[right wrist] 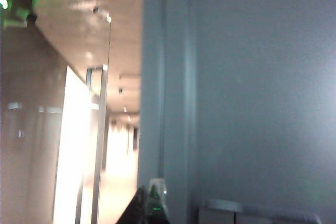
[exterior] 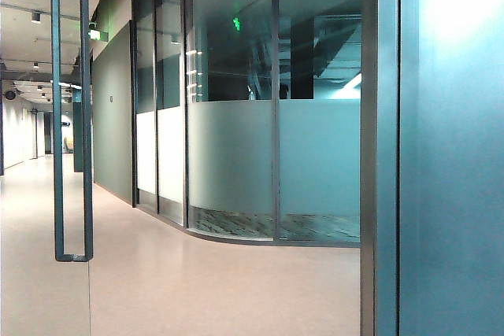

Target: Raise the arm to find the leftmost switch on the wall and turn off the lights.

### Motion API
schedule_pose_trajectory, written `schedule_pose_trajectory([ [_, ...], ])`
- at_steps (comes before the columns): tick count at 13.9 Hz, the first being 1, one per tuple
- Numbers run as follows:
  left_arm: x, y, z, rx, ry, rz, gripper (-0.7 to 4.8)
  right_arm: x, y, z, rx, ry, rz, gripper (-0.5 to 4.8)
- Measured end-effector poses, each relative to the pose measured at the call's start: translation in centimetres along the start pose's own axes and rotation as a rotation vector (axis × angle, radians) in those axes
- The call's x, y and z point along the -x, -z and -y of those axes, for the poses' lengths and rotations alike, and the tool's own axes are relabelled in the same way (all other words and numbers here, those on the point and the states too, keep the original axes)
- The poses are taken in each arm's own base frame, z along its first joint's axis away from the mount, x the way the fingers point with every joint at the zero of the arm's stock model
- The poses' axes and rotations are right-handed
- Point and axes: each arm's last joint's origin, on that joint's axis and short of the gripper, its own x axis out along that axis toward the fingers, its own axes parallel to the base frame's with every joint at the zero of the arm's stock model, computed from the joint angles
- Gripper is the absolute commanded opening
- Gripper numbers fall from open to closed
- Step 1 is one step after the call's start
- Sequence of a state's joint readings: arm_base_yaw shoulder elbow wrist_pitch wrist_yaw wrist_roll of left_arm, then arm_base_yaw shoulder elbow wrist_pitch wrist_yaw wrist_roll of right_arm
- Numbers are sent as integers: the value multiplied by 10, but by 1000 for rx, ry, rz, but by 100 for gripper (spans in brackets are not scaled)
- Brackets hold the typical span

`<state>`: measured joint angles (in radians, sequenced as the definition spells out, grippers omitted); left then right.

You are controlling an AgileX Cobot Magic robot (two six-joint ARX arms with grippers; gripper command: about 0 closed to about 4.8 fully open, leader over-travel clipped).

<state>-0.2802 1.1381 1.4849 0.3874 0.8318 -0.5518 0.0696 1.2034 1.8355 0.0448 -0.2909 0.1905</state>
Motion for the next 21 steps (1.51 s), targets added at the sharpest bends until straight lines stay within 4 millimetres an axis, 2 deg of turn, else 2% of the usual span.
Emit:
schedule_pose_trajectory([
  [1, 4, -2, 3, 12, -62, 1, -5, 8, -6, -4, 10, 5, -21, -1],
  [3, 25, -12, 19, -100, -322, -17, -5, 31, -21, -13, 35, 15, -82, -1],
  [5, 44, -16, 37, -242, -586, -77, -5, 45, -26, -19, 68, 21, -144, -1],
  [6, 60, -20, 51, -347, -784, -128, -5, 53, -23, -21, 70, 27, -199, -1],
  [8, 82, -23, 76, -457, -962, -148, -5, 77, -8, -24, 55, 52, -273, -1],
  [10, 111, -9, 98, -526, -1109, -135, -5, 109, 13, -27, 61, 159, -298, -1],
  [11, 123, 7, 101, -528, -1156, -137, -5, 128, 28, -29, 68, 201, -294, -1],
  [15, 155, 73, 97, -523, -1280, -160, -5, 178, 81, -31, 75, 287, -320, -1],
  [17, 160, 97, 89, -506, -1253, -214, -5, 194, 104, -31, 74, 311, -343, -1],
  [19, 161, 115, 82, -478, -1187, -277, -5, 202, 115, -31, 73, 313, -352, -1],
  [21, 161, 121, 79, -462, -1167, -306, -5, 205, 126, -30, 59, 320, -436, -1],
])
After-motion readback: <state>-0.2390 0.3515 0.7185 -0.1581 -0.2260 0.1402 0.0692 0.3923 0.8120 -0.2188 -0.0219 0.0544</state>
